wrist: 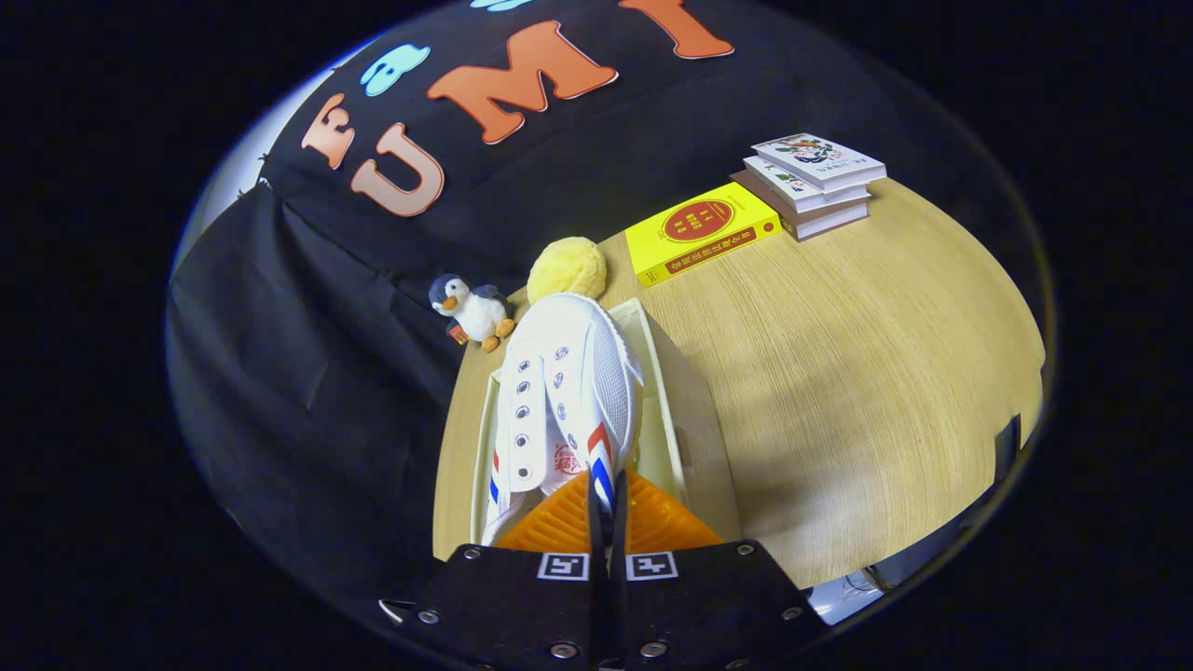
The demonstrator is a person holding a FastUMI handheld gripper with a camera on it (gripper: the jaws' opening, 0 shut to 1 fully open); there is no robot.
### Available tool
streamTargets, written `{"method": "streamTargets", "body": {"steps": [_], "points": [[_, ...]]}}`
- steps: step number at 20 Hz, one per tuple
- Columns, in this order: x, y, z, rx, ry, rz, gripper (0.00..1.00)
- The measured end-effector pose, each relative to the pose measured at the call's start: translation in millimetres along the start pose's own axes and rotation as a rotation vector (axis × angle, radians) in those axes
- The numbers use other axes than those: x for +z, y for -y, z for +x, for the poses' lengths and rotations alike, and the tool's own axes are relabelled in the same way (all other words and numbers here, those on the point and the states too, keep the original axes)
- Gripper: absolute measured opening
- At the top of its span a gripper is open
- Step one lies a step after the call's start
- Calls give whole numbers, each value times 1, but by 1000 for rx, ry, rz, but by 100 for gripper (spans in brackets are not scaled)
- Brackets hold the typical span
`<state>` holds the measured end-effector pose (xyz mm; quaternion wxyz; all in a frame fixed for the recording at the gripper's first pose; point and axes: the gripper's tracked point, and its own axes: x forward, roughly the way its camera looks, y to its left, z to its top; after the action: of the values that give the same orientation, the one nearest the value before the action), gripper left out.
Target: Open the storage box then place both shoes into the box .Put the left shoe in first, then the right shoe, with the right side of both shoes facing outward in a uniform manner.
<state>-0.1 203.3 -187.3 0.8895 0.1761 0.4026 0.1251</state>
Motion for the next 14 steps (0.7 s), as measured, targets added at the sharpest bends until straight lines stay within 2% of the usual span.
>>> {"method": "streamTargets", "body": {"steps": [5, 7, 10, 11, 12, 13, 14], "points": [[-18, 19, 22, -162, -24, -90, 0], [-24, 19, 31, -191, -40, -119, 0], [-31, 10, 39, -201, -62, -177, 6], [-31, -3, 39, -174, -44, -188, 14], [-25, -12, 34, -170, -20, -211, 29], [-18, -16, 27, -176, 1, -249, 34], [-8, -20, 19, -186, 26, -287, 50]]}}
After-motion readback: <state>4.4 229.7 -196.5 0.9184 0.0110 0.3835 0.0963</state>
